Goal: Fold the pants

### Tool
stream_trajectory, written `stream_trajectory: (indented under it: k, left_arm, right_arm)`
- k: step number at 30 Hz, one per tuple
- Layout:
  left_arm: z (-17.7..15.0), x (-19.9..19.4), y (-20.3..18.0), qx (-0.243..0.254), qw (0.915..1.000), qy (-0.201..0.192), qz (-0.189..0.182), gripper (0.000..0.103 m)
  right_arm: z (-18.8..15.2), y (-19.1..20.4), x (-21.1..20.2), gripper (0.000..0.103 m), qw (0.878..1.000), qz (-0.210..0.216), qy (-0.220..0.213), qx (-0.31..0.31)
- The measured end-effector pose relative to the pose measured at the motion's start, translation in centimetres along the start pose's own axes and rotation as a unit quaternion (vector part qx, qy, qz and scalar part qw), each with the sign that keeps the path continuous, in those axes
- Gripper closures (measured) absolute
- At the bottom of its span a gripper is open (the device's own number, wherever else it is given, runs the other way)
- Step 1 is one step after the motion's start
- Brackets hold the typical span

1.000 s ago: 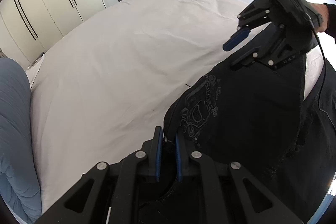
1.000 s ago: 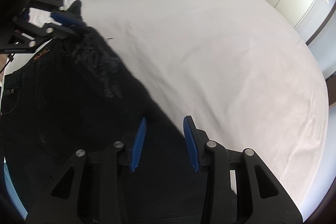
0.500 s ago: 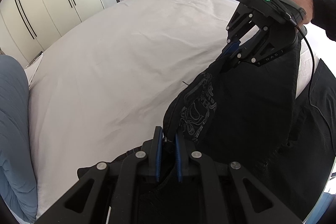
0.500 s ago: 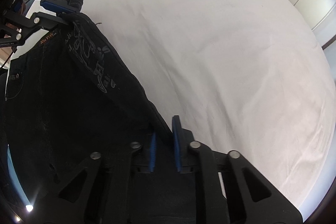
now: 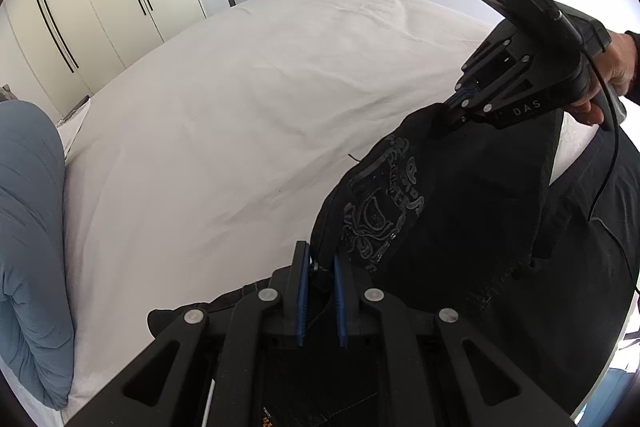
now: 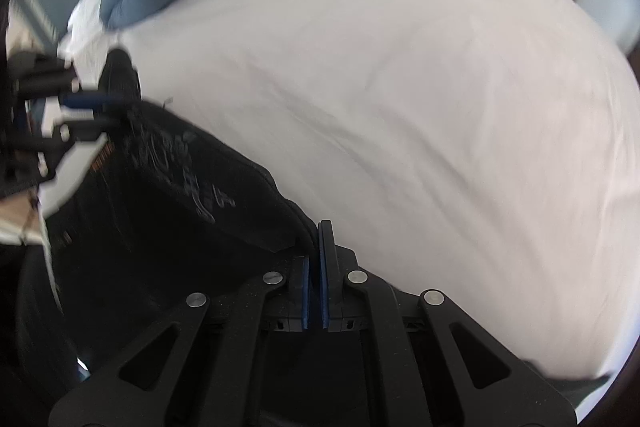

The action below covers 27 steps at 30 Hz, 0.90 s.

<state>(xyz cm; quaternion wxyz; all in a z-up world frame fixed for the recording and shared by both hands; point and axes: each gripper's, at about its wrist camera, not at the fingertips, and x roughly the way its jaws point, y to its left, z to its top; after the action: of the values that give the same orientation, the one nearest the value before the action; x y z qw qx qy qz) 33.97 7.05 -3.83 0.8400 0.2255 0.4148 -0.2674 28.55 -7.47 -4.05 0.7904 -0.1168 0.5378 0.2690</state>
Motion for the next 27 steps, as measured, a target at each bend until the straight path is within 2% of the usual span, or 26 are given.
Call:
stream_trajectory:
  k: [3, 6, 9, 15, 18, 21, 24, 27]
  left_arm:
    - [-0.3, -0.8, -0.4, -0.006, 1.0, -0.003, -0.002, 0.092]
    - [-0.8, -1.9, -0.9, -0.009, 0.9999, -0.005, -0.003, 0.092]
    - [-1.6, -3.0, -1.9, -0.002, 1.0, -0.005, -0.001, 0.092]
    - [-4.4, -5.1, -4.4, 0.008, 0.9999, -0.009, -0.011, 0.092]
    - [-6.8, -6.3, -6.1, 0.024, 0.9994, -0.012, -0.022, 0.092]
    - [-9.4, -6.6, -7.5, 0.04, 0.9989, -0.002, -0.026, 0.092]
    - [-11.8, -6.4, -8.8, 0.051, 0.9982, 0.013, -0.029, 0.092]
    - [-13.5, -6.5, -9.8, 0.061, 0.9975, 0.019, -0.029, 0.092]
  right_arm:
    - [-0.9, 0.0, -0.8, 0.1, 0.997, 0.028, -0.023, 0.067]
    - [-1.6, 0.3, -1.3, 0.1, 0.992, 0.047, -0.039, 0.107]
    - [-3.6, 1.6, -2.4, 0.1, 0.99, 0.062, -0.044, 0.118]
    - [-7.0, 5.6, -4.2, 0.1, 0.993, 0.068, -0.018, 0.1]
    - [-9.6, 9.7, -3.8, 0.1, 0.999, 0.029, -0.013, 0.044]
    - [-12.7, 14.0, -4.4, 0.1, 0.998, -0.042, -0.019, -0.044]
    - [-16.9, 19.1, -4.4, 0.1, 0.986, -0.098, -0.02, -0.137]
    - [-20.1, 22.5, -3.8, 0.1, 0.973, -0.132, -0.02, -0.188]
